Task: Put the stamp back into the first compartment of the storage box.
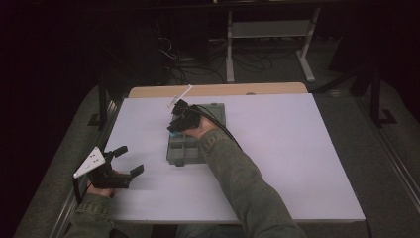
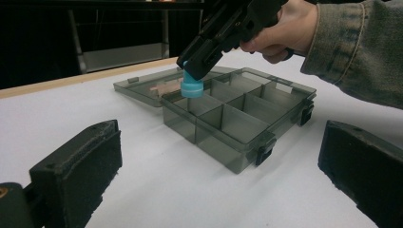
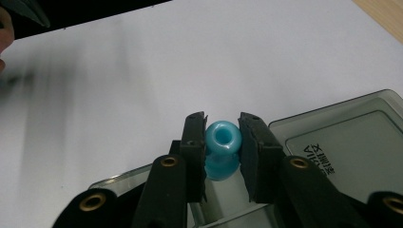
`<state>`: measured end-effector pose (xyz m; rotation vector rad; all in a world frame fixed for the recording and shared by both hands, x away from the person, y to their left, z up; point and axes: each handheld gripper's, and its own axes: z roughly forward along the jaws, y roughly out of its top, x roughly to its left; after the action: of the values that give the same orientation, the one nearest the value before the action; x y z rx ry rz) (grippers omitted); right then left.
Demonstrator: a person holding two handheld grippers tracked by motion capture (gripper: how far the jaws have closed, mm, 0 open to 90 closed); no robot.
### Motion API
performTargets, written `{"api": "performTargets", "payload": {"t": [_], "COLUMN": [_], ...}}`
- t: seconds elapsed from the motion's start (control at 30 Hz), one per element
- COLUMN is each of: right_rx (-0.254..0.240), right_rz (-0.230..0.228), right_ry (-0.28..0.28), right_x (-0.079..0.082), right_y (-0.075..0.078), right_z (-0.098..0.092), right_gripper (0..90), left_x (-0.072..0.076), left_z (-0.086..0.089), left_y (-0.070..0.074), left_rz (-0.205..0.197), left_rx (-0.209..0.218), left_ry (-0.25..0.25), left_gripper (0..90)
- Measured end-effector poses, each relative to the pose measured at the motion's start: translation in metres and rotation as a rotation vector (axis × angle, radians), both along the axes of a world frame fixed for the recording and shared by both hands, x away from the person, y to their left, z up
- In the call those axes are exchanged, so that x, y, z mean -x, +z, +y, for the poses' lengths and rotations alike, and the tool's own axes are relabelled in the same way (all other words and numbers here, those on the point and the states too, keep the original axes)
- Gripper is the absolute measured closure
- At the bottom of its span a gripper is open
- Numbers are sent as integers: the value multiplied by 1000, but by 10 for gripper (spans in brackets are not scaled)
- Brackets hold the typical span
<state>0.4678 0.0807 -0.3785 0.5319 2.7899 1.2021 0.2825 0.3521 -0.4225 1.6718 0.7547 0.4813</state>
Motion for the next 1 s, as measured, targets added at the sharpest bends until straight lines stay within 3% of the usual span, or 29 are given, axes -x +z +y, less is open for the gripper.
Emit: {"api": "performTargets", "payload": {"t": [0.03, 0.1, 0.13, 0.2, 0.4, 0.53, 0.63, 0.8, 0.87, 0.97, 1.0], "right_rx": [-3, -23, -43, -50, -50, -48, -54, -61, -70, -83, -87], "right_rz": [1, -6, 26, 9, 77, 76, 47, 43, 36, 28, 32], "right_ry": [-5, -27, -57, -68, -91, -81, -78, -75, -74, -72, -79], "right_x": [-1, -3, -2, -5, -3, -2, 2, 9, 13, 18, 20], "right_y": [0, 0, 2, 1, 3, 6, 12, 19, 21, 25, 26], "right_z": [0, -3, -4, -7, -9, -11, -14, -19, -23, -29, -30], "right_gripper": [702, 601, 559, 467, 139, 68, 0, 0, 0, 0, 0], "left_x": [0, 0, 0, 1, 1, 2, 3, 2, 2, 2, 1], "left_z": [0, 0, 0, 0, 0, -1, -1, -2, -1, -1, 0], "left_y": [0, 0, 0, 0, 0, 0, 0, -1, -1, -1, -1], "left_rz": [0, 1, 1, 3, 1, 3, 4, 7, 6, 6, -7], "left_rx": [1, -2, -1, -3, -5, 3, 5, -1, -28, -22, -39], "left_ry": [0, 0, -1, -1, -2, 0, 0, -6, -9, -8, -15], "left_gripper": [3, 3, 4, 4, 3, 3, 3, 3, 3, 3, 3]}}
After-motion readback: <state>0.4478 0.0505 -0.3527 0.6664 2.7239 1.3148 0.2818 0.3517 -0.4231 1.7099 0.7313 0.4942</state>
